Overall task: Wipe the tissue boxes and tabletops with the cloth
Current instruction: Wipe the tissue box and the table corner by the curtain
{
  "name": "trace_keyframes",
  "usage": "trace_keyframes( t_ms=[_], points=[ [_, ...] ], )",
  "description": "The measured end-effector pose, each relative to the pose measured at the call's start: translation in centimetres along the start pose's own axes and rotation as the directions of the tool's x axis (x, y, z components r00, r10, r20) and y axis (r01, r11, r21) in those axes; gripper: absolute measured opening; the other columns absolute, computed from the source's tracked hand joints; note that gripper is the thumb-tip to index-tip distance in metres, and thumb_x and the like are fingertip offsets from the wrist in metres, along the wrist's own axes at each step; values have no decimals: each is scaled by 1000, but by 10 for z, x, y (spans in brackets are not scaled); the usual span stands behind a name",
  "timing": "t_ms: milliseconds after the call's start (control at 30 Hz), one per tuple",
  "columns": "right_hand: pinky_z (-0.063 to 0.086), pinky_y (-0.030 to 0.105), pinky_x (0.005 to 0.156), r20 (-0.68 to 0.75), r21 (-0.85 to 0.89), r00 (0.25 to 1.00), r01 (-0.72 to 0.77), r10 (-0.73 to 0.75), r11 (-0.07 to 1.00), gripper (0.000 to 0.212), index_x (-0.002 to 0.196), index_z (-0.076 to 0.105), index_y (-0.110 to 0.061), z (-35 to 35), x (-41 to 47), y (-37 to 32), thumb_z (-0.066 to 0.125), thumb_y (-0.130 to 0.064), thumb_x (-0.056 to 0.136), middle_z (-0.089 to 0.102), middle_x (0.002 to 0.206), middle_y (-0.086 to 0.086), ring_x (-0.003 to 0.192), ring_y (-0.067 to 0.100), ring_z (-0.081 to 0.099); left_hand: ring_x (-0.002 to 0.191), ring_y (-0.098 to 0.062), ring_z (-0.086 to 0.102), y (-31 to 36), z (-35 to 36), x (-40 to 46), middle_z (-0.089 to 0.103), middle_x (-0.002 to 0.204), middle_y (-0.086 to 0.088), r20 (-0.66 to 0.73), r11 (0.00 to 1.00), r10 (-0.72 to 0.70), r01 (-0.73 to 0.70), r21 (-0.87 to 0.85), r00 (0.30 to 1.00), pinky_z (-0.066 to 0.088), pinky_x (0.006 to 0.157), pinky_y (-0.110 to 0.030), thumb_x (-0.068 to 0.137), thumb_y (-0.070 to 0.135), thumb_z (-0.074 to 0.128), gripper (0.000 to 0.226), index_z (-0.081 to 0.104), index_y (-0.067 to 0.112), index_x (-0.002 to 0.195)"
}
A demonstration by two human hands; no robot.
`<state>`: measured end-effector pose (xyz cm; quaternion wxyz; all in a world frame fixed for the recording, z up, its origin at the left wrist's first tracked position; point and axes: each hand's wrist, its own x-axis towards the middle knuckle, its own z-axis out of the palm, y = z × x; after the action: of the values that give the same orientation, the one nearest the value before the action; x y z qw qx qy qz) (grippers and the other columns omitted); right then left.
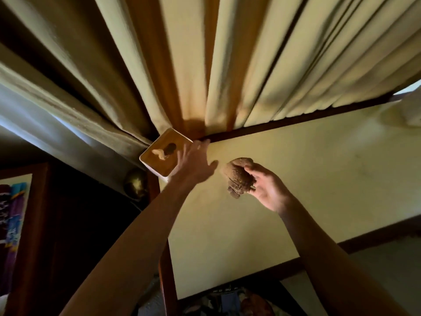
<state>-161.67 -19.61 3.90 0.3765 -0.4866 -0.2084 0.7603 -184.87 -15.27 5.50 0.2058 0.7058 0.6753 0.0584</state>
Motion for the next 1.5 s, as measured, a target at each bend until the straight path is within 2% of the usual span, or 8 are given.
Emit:
trace_keyframes(
  t_ms=[133,267,400,567,800,900,1067,1500],
  points=[
    [45,61,111,96,-84,995,31,-23,996,71,145,49,6,-55,-15,-11,70,1,78,62,138,29,130,45,59,143,-21,44,69,24,-20,49,156,-6,149,905,295,-226,-361,944,25,112,-21,103,30,62,52,49,20,152],
    [55,43,84,110,-228,993,68,-44,971,49,129,56,7,-105,-46,-32,65,8,80,70,108,17,103,35,65,131,-17,51,133,50,-34,57,142,-1,6,860,286,-254,-443,958,37,114,-30,102,32,62,40,58,23,141],
    [59,35,83,-16,-350,991,120,-134,929,33,125,66,6,-166,-73,-50,62,11,92,72,123,25,111,35,72,104,-15,65,204,80,-45,70,119,0,112,851,293,-206,-484,950,50,92,-28,99,38,68,35,66,20,129],
    [56,38,74,0,-485,990,126,-144,866,16,102,73,9,-233,-107,-75,70,12,87,70,83,22,77,34,67,87,-10,71,285,140,-68,73,103,5,77,741,39,23,-671,996,56,73,-17,90,33,80,40,62,23,124],
    [60,47,94,134,-652,990,125,-49,748,31,112,80,-8,-303,-143,-99,73,8,86,81,103,12,102,30,77,94,-24,72,355,185,-113,71,112,-19,158,431,-232,247,-868,960,62,68,-29,98,6,68,26,64,6,124],
    [61,45,84,94,-712,992,123,-80,691,35,102,82,-17,-319,-151,-108,65,9,86,80,95,13,90,33,75,87,-28,71,362,187,-126,73,101,-19,120,509,-305,268,-818,945,64,76,-44,95,1,66,23,68,13,115],
    [32,22,40,103,-866,987,149,-121,478,39,99,81,-19,-337,-156,-117,54,7,88,67,65,-7,49,10,47,61,-8,65,362,181,-143,74,85,8,65,787,-241,234,-571,968,47,55,-13,94,15,71,14,76,23,104],
    [43,22,56,232,-964,968,216,-96,-154,22,102,76,-8,-354,-157,-120,60,-1,89,74,94,7,80,20,67,81,-8,62,362,173,-149,72,86,4,-32,909,-227,200,-366,973,41,63,-11,92,3,68,15,79,12,96]
  ],
)
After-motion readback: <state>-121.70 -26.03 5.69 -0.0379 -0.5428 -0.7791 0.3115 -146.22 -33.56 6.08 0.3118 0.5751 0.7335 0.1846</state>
